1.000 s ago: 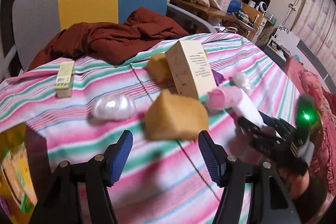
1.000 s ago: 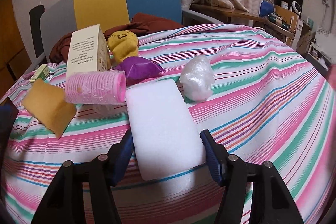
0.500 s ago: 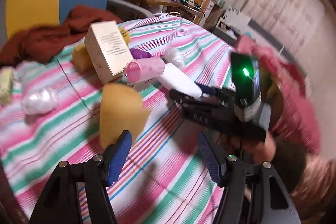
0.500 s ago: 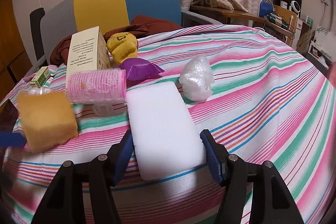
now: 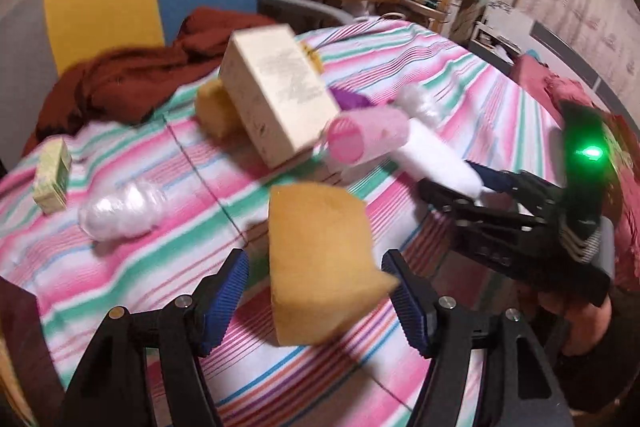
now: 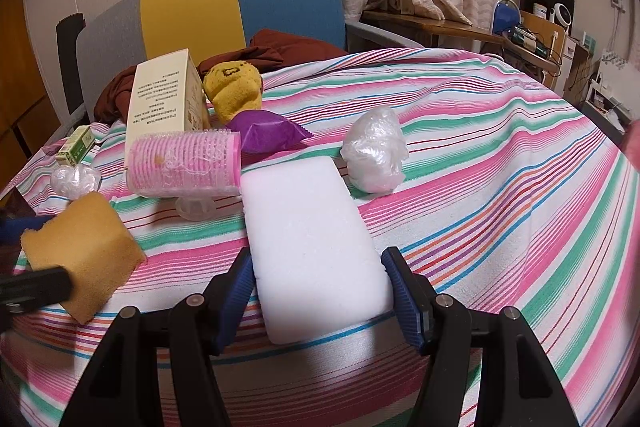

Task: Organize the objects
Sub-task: 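Grasp the white eraser block with right tool while left tool grasps the yellow sponge, then lift and carry the eraser block and sponge toward the gold tray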

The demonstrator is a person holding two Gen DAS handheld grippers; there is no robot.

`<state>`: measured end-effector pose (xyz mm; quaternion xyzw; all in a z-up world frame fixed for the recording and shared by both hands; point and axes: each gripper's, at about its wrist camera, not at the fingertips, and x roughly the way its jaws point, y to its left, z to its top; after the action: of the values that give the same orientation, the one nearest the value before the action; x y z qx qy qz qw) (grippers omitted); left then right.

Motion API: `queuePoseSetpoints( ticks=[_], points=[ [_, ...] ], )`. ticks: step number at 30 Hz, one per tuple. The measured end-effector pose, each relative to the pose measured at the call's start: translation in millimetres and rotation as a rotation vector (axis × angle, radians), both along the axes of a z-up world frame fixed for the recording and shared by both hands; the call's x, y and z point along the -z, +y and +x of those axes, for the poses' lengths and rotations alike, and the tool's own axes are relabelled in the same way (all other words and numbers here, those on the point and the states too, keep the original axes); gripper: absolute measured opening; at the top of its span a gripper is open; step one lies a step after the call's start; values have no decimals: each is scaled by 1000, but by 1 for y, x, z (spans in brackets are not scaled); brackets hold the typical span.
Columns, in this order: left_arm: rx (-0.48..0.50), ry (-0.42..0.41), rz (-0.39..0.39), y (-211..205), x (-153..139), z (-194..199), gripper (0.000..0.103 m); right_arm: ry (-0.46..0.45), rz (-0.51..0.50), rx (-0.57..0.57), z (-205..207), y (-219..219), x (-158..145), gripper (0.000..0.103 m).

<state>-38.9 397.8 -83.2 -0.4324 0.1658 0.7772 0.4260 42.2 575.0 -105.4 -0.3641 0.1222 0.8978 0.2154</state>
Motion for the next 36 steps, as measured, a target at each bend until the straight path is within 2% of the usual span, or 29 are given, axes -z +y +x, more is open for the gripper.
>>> queuePoseSetpoints(
  ticks=[3,5,9,14,17,24,29,36],
  points=[
    [-32,14,14,1,9,-1,70,-3,6,2,0,-1,0,65],
    [-43,22,28,2,14,0,61,-3,9,3,-1,-1,1,65],
    [-59,82,55,-6,19,10,56,-1,9,3,0,-1,1,65],
    [-49,80,83,-14,21,11,47,-1,17,5,0,0,1,65],
    [-57,81,91,-17,21,13,46,-4,27,8,-1,0,1,64],
    [-74,151,58,-21,21,27,46,10,31,41,6,-2,-1,62],
    [-83,148,72,-30,21,32,46,40,3,106,23,-2,-3,62],
    [-82,138,89,-43,19,42,45,48,-41,106,41,-20,-5,62]
  ],
)
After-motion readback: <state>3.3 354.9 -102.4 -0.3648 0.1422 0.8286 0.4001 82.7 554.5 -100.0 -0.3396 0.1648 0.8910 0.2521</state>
